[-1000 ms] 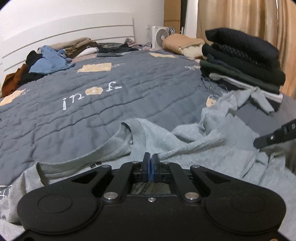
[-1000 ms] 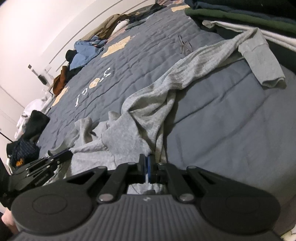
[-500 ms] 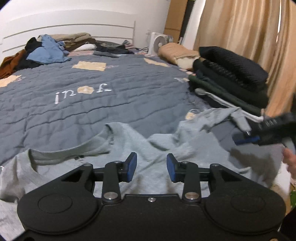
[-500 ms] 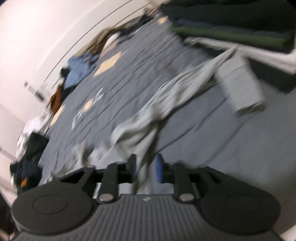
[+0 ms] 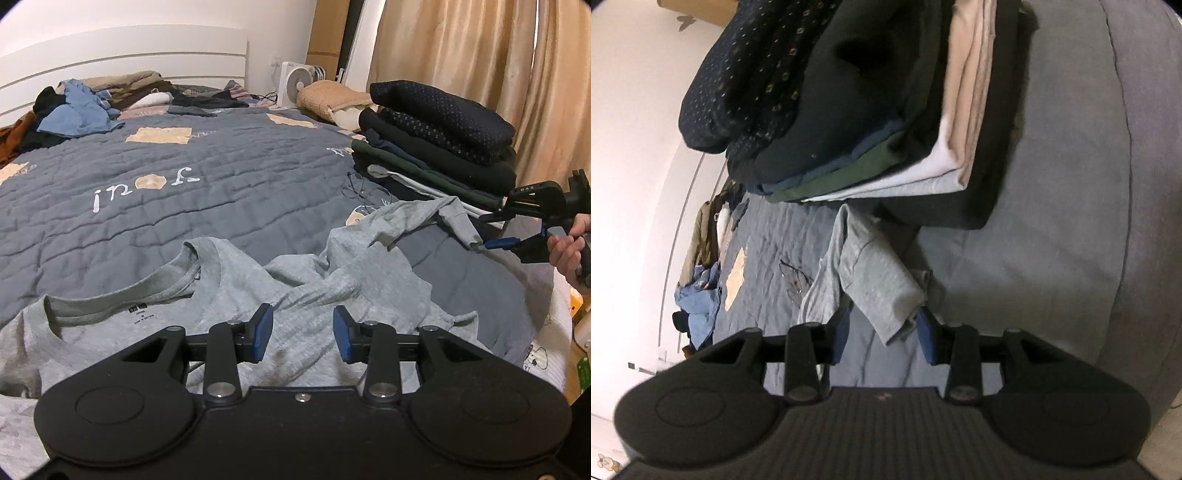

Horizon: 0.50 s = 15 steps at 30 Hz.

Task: Fold clothes

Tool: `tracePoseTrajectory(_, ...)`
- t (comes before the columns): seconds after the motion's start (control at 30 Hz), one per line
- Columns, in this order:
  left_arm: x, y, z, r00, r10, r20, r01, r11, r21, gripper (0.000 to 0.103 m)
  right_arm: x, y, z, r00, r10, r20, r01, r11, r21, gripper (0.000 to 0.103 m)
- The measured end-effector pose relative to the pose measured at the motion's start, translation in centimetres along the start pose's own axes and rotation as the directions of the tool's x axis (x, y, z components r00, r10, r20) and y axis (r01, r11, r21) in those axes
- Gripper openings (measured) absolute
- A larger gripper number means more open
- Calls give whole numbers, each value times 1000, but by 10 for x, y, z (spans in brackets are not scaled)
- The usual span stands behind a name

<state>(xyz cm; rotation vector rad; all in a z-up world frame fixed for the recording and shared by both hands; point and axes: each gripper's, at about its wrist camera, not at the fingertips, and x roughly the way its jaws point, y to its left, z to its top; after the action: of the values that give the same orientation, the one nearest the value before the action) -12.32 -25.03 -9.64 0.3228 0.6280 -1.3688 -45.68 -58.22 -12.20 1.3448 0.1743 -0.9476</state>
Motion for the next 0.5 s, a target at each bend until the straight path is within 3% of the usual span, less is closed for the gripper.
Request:
tracePoseTrajectory(0.17, -5, -4, 3, 998, -57, 10, 57, 998, -32, 36, 4, 10, 0, 995, -79, 54, 85, 990, -113, 43)
tracePoseTrajectory(0.37, -19, -19, 7, 981, -189, 49, 192, 979, -67, 43, 25, 9, -1, 996, -85, -15, 83, 993, -86, 44)
tracePoseTrajectory(0.5, -23, -30, 7, 975, -213, 60, 216, 975, -47, 43, 29, 8, -4, 996, -82, 33, 84, 993, -82, 42)
